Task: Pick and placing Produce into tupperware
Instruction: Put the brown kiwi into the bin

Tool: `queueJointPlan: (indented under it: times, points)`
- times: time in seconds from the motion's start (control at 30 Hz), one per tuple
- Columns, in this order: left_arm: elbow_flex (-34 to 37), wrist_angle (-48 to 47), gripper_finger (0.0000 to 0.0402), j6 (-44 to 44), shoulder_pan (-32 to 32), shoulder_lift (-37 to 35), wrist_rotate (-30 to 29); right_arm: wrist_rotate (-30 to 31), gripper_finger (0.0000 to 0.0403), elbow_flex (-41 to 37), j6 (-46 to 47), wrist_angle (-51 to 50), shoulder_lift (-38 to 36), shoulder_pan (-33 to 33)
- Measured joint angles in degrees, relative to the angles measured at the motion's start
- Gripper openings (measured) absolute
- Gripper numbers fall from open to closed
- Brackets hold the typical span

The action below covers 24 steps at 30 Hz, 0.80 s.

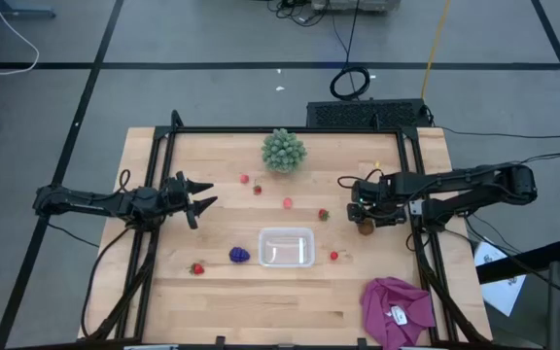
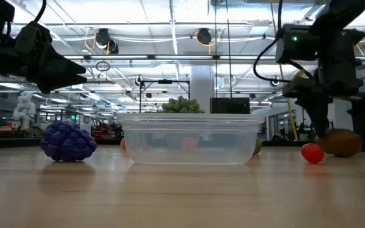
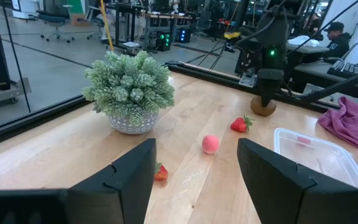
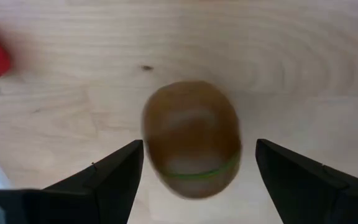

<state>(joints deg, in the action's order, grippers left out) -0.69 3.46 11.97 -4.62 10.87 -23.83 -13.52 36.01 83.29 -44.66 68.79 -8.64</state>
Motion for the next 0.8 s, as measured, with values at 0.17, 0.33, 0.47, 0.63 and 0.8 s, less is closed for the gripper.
queueJointPlan:
  times: [0.17, 0.33, 0.47, 0.63, 0.8]
  points:
    - [0.0, 0.0, 0.023, 0.0, 0.0, 0.0, 0.0, -1.8, 0.0302, -3.6, 0.3, 3.1, 0.0, -0.6]
    - [0.0, 0.0, 0.023, 0.0, 0.0, 0.0, 0.0, -2.0, 0.0302, -4.6, 0.4, 5.3, 0.0, -0.6]
    - [0.0, 0.0, 0.023, 0.0, 0.0, 0.0, 0.0, -2.2, 0.0302, -4.6, 0.1, 5.3, 0.0, -0.6]
    - [0.0, 0.0, 0.023, 0.0, 0.0, 0.0, 0.0, -3.3, 0.0302, -4.6, -0.7, 5.3, 0.0, -0.8]
    - [0.0, 0.0, 0.023, 0.0, 0.0, 0.0, 0.0, -3.3, 0.0302, -4.6, -2.7, 5.3, 0.0, -2.2]
